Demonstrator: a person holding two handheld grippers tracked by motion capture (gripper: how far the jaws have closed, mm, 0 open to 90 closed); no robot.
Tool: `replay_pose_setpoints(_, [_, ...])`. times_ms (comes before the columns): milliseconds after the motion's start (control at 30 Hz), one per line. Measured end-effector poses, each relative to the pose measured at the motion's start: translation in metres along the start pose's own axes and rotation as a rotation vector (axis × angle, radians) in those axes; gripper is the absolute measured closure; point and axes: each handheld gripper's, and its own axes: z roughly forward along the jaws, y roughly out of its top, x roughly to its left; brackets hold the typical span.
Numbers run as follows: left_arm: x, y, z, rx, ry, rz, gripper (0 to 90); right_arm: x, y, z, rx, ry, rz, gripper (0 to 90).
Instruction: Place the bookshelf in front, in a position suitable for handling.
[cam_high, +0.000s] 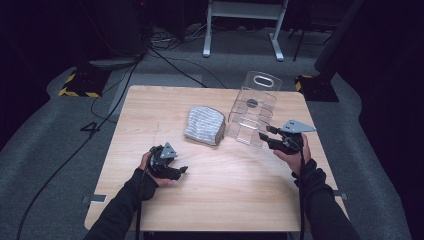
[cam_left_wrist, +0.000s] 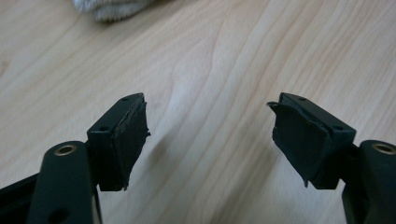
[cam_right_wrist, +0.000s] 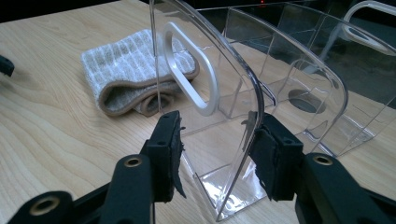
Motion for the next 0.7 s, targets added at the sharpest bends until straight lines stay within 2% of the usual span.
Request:
replay_pose_setpoints(33, [0.002,0.010,0.004,-0.024,0.007,-0.011,26.9,0.000,0.001,0.001,0.004,0.012,-0.009,56.2])
replay_pose_setpoints(100, [0.002,0.015,0.007,-0.028,0.005,-0.012,27.5,0.000,0.001,0.001,0.003,0.016,-0.014,57.7])
replay_pose_setpoints(233, [0.002,0.034,0.018,-0.048,0.016,0.027,29.3,0.001,0.002,0.005,0.005,0.042,-0.035,58.7])
replay_pose_setpoints(300, [0.000,0.046,0.023,-0.079,0.025,0.041,30.1,0.001,0.002,0.007,-0.003,0.065,-0.033,59.5])
replay_pose_setpoints(400, [0.001,0.060,0.033,-0.095,0.003,0.043,31.7,0.000,0.001,0.010,-0.006,0.071,-0.038,65.8])
replay_pose_setpoints(433, [0.001,0.066,0.037,-0.088,-0.007,0.040,32.2,-0.002,0.000,0.010,-0.011,0.076,-0.036,68.4])
replay_pose_setpoints(533, [-0.001,0.078,0.048,-0.081,0.011,0.067,32.5,-0.005,-0.001,0.011,-0.017,0.077,-0.028,74.3])
replay_pose_setpoints(633, [0.003,0.089,0.060,-0.058,0.018,0.058,33.1,-0.006,-0.002,0.012,-0.014,0.077,-0.030,75.6])
replay_pose_setpoints(667, [0.005,0.092,0.064,-0.052,0.033,0.052,34.0,-0.006,-0.001,0.013,-0.010,0.075,-0.034,76.4])
replay_pose_setpoints(700, [0.007,0.094,0.067,-0.050,0.027,0.041,35.5,-0.006,-0.001,0.013,-0.008,0.075,-0.036,76.3])
